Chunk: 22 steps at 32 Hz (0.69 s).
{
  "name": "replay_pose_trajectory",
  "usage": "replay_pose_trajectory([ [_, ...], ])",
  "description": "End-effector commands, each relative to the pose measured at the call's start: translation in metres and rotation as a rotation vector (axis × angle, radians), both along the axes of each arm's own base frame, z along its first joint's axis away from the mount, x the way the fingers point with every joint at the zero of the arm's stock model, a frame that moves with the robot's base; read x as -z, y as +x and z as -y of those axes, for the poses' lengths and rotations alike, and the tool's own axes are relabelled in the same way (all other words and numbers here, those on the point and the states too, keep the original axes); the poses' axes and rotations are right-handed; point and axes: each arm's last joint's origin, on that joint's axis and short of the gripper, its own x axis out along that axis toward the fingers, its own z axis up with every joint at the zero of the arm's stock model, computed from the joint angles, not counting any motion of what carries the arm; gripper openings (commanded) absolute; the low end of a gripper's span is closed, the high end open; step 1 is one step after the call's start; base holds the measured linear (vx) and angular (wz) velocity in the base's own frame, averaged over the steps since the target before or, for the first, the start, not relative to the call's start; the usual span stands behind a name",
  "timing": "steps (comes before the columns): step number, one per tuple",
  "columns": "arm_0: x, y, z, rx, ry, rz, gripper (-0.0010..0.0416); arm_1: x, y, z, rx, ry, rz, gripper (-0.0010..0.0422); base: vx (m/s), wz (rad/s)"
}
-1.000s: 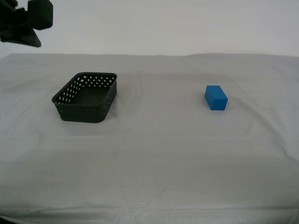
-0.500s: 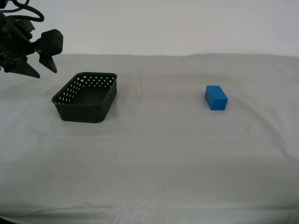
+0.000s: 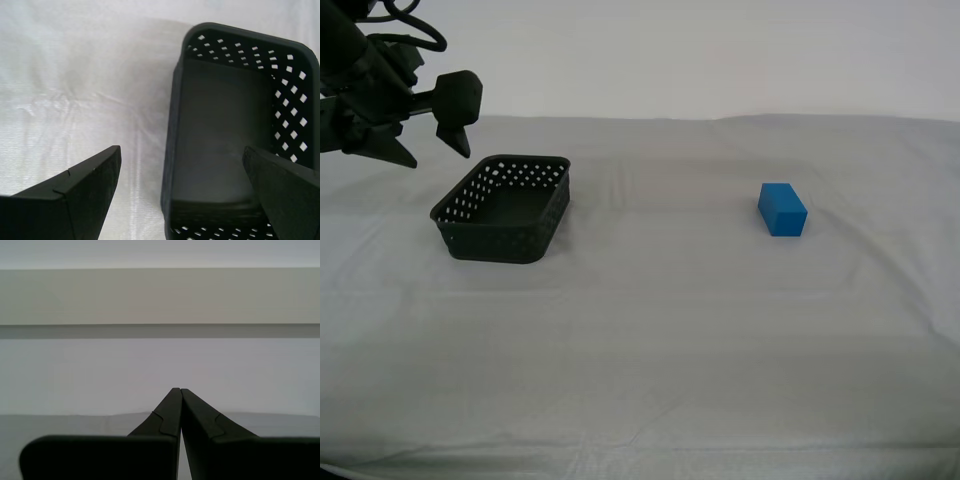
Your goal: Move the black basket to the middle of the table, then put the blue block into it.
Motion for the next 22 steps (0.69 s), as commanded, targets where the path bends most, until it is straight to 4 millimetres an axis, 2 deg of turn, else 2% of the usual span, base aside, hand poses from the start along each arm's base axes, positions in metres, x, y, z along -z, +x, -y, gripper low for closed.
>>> replay_pose_trajectory([
  [1, -0.001, 0.0, 0.0, 0.0, 0.003, 0.003, 0.0001, 0.004, 0.002, 0.0, -0.004, 0.006, -0.017, 0.0336, 0.0, 0.0],
  [3, 0.0, 0.0, 0.0, 0.0, 0.003, 0.003, 0.0, 0.013, 0.006, 0.001, -0.005, 0.009, -0.053, 0.0336, 0.0, 0.0],
  [5, -0.001, 0.0, 0.0, 0.0, 0.003, 0.003, 0.0, 0.03, 0.017, 0.002, -0.005, 0.017, -0.129, 0.0336, 0.0, 0.0],
  [8, 0.0, 0.0, 0.0, 0.0, 0.003, 0.003, 0.0001, 0.039, 0.027, 0.004, -0.005, 0.021, -0.16, 0.0336, 0.0, 0.0],
  [12, -0.001, 0.0, 0.0, 0.0, 0.003, 0.003, 0.0001, 0.063, 0.049, 0.008, 0.006, 0.029, -0.248, 0.0336, 0.0, 0.0],
  [16, 0.0, 0.0, 0.0, 0.0, 0.003, 0.002, 0.0, 0.074, 0.062, 0.01, 0.007, 0.035, -0.301, 0.0331, 0.0, 0.0],
  [19, 0.0, 0.0, 0.0, 0.0, 0.003, -0.005, 0.0, 0.081, 0.069, 0.012, 0.009, 0.037, -0.333, 0.0286, 0.0, 0.0],
  [22, 0.001, 0.0, 0.0, 0.0, 0.003, -0.012, 0.0001, 0.081, 0.071, 0.013, -0.006, 0.035, -0.354, 0.0196, 0.0, 0.0],
])
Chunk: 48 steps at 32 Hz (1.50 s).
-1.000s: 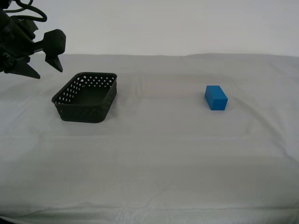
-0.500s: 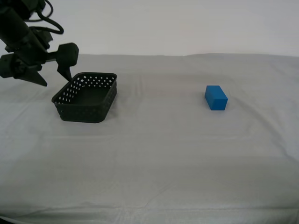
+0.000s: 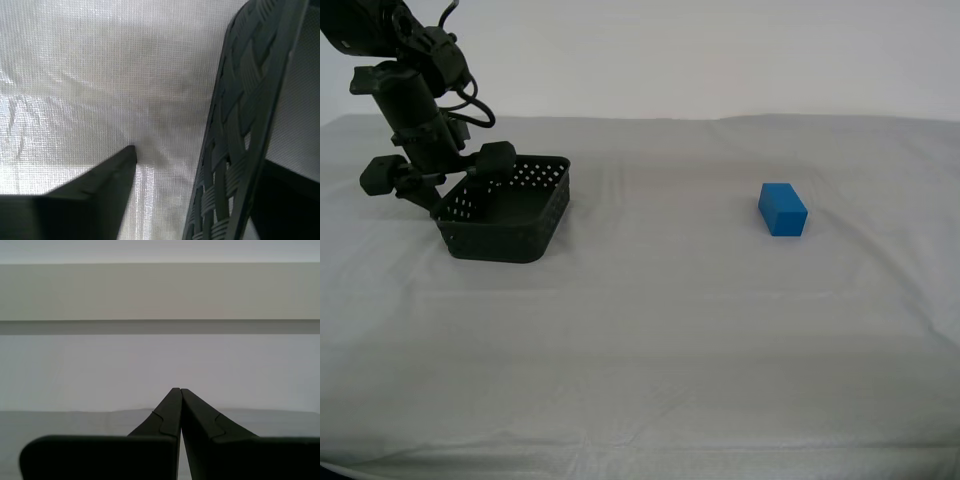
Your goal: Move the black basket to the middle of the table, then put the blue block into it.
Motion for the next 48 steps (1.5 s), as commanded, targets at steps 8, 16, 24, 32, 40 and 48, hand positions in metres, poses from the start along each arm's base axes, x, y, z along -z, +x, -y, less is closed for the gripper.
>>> replay_pose_trajectory([
  [8, 0.0, 0.0, 0.0, 0.0, 0.003, 0.002, 0.0, -0.001, 0.001, 0.002, -0.009, -0.049, -0.023, -0.0005, 0.0, 0.0],
  [16, 0.0, 0.0, 0.0, 0.0, 0.003, 0.002, 0.0, -0.026, 0.004, 0.011, 0.013, -0.119, -0.055, -0.0001, 0.0, 0.0],
  [24, 0.0, 0.0, 0.0, 0.0, 0.003, 0.002, 0.0, -0.064, 0.007, 0.068, 0.111, -0.148, 0.019, -0.0001, 0.0, 0.0],
  [32, 0.0, 0.0, 0.0, 0.0, 0.003, 0.001, 0.0, -0.073, -0.016, 0.147, 0.265, -0.183, 0.084, -0.0001, 0.0, 0.0],
  [40, 0.0, 0.0, 0.0, 0.0, 0.003, 0.001, 0.0, -0.074, -0.023, 0.163, 0.299, -0.16, 0.125, 0.0006, 0.0, 0.0],
  [48, 0.007, 0.0, 0.0, 0.0, 0.003, -0.071, 0.0001, -0.074, -0.023, 0.163, 0.296, -0.158, 0.122, 0.0161, 0.0, 0.0],
])
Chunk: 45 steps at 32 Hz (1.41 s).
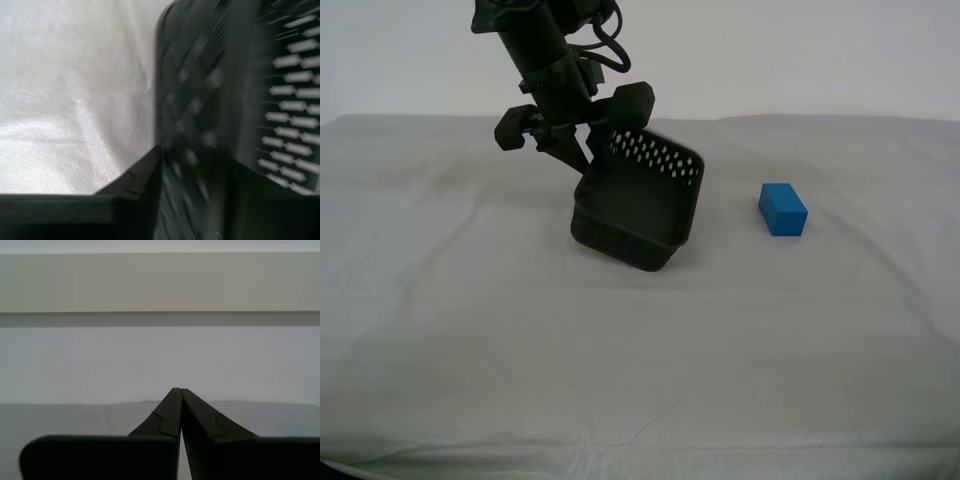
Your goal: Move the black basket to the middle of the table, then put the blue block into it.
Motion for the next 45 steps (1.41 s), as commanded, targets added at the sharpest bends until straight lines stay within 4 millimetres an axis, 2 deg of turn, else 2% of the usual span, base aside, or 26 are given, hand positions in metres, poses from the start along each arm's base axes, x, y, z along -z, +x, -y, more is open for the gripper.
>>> replay_pose_trajectory([
  [1, 0.006, 0.0, 0.0, 0.001, 0.003, -0.061, 0.0001, 0.0, 0.0, 0.0, -0.006, -0.002, -0.005, 0.0199, 0.0, 0.0],
  [2, 0.007, -0.001, 0.0, 0.001, 0.003, -0.08, 0.0, 0.0, 0.0, -0.001, -0.01, -0.003, -0.005, 0.0235, 0.0, 0.0],
  [3, 0.008, -0.001, 0.0, 0.001, 0.003, -0.085, 0.0, 0.0, 0.001, -0.001, -0.013, -0.003, -0.006, 0.0249, 0.0, 0.0],
  [4, 0.01, -0.001, 0.0, -0.011, 0.01, -0.104, 0.0001, 0.0, 0.002, -0.003, -0.03, 0.021, 0.01, 0.0289, 0.0, 0.0],
  [5, 0.011, -0.001, -0.001, -0.041, 0.019, -0.118, 0.0001, 0.0, 0.003, -0.004, -0.043, 0.04, 0.022, 0.0307, 0.0, 0.0],
  [9, 0.021, -0.002, -0.006, -0.182, 0.114, -0.219, 0.0002, -0.002, 0.011, -0.015, -0.088, 0.063, 0.044, 0.0357, 0.0, 0.0],
  [11, 0.028, -0.003, -0.008, -0.199, 0.146, -0.299, 0.0002, -0.004, 0.019, -0.027, -0.124, 0.061, 0.048, 0.0374, 0.0, 0.0],
  [15, 0.036, -0.003, -0.009, -0.225, 0.158, -0.364, 0.0002, -0.008, 0.034, -0.05, -0.169, 0.064, 0.067, 0.0377, 0.0, 0.0],
  [16, 0.04, -0.001, -0.011, -0.249, 0.163, -0.39, 0.0004, -0.011, 0.042, -0.064, -0.2, 0.064, 0.079, 0.0378, 0.0, 0.0],
  [18, 0.048, 0.002, -0.015, -0.261, 0.167, -0.431, 0.0014, -0.013, 0.049, -0.079, -0.234, 0.065, 0.085, 0.0378, 0.0, 0.0],
  [20, 0.058, 0.006, -0.021, -0.27, 0.2, -0.487, 0.0044, -0.013, 0.055, -0.096, -0.269, 0.072, 0.088, 0.0377, 0.0, 0.0],
  [23, 0.075, 0.012, -0.035, -0.313, 0.206, -0.573, 0.0114, -0.013, 0.062, -0.123, -0.324, 0.082, 0.091, 0.0378, 0.0, 0.0],
  [27, 0.093, 0.016, -0.049, -0.358, 0.193, -0.651, 0.0189, -0.013, 0.066, -0.144, -0.367, 0.089, 0.091, 0.0378, 0.0, 0.0],
  [28, 0.104, 0.019, -0.057, -0.382, 0.184, -0.677, 0.0235, -0.013, 0.068, -0.15, -0.383, 0.09, 0.092, 0.0377, 0.0, 0.0],
  [32, 0.123, 0.029, -0.074, -0.412, 0.154, -0.66, 0.0321, -0.013, 0.068, -0.153, -0.379, 0.094, 0.095, 0.0378, 0.0, 0.0],
  [34, 0.132, 0.036, -0.079, -0.362, 0.107, -0.671, 0.0347, -0.013, 0.068, -0.153, -0.376, 0.094, 0.097, 0.0377, 0.0, 0.0],
  [36, 0.141, 0.045, -0.081, -0.314, 0.085, -0.701, 0.036, -0.013, 0.068, -0.153, -0.372, 0.096, 0.099, 0.0378, 0.0, 0.0],
  [40, 0.155, 0.055, -0.09, -0.331, 0.074, -0.752, 0.0367, -0.013, 0.068, -0.154, -0.361, 0.102, 0.101, 0.0377, 0.0, 0.0],
  [45, 0.175, 0.074, -0.11, -0.365, 0.051, -0.801, 0.0351, -0.013, 0.069, -0.155, -0.36, 0.101, 0.108, 0.0378, 0.0, 0.0],
])
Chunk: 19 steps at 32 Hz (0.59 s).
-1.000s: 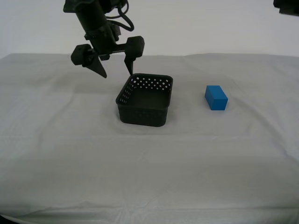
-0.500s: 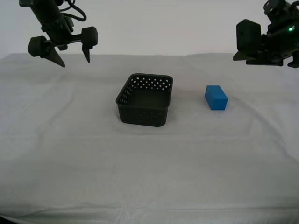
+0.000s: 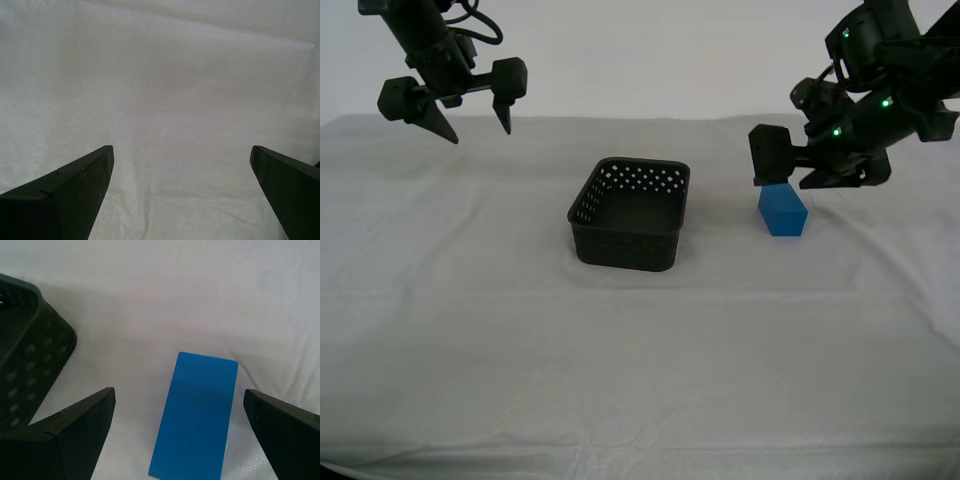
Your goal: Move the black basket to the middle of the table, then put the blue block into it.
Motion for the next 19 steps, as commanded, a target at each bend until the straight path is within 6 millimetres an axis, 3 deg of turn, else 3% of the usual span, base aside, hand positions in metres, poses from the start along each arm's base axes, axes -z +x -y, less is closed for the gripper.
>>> replay_pose_trajectory([
  [1, 0.01, 0.009, -0.009, -0.015, -0.009, -0.019, 0.0349, 0.0, 0.0, 0.0, 0.004, 0.001, 0.002, 0.0377, 0.0, 0.0],
  [6, 0.033, 0.021, -0.016, -0.029, -0.05, -0.126, 0.0329, 0.0, 0.0, -0.001, 0.023, 0.011, 0.003, 0.0378, 0.0, 0.0],
  [8, 0.036, 0.022, -0.017, -0.03, -0.054, -0.133, 0.0323, 0.0, 0.0, -0.001, 0.023, 0.011, 0.002, 0.0377, 0.0, 0.0],
  [12, 0.035, 0.023, -0.017, -0.021, -0.067, -0.135, 0.0271, 0.0, 0.0, -0.001, 0.028, 0.014, 0.005, 0.0378, 0.0, 0.0],
  [14, 0.036, 0.022, -0.017, -0.019, -0.074, -0.153, 0.0145, 0.0, 0.0, -0.001, 0.028, 0.014, 0.005, 0.0378, 0.0, 0.0],
  [15, 0.037, 0.021, -0.017, -0.019, -0.075, -0.157, 0.0117, 0.0, 0.0, -0.001, 0.028, 0.014, 0.006, 0.0378, 0.0, 0.0],
  [16, 0.037, 0.021, -0.017, -0.022, -0.075, -0.166, 0.004, 0.0, 0.0, -0.001, 0.029, 0.014, 0.006, 0.0377, 0.0, 0.0],
  [17, 0.037, 0.02, -0.017, -0.026, -0.073, -0.169, -0.0004, 0.0, 0.0, -0.001, 0.028, 0.014, 0.006, 0.0378, 0.0, 0.0],
  [19, 0.037, 0.02, -0.017, -0.03, -0.071, -0.169, 0.0007, 0.0, 0.0, -0.001, 0.028, 0.014, 0.007, 0.0377, 0.0, 0.0],
])
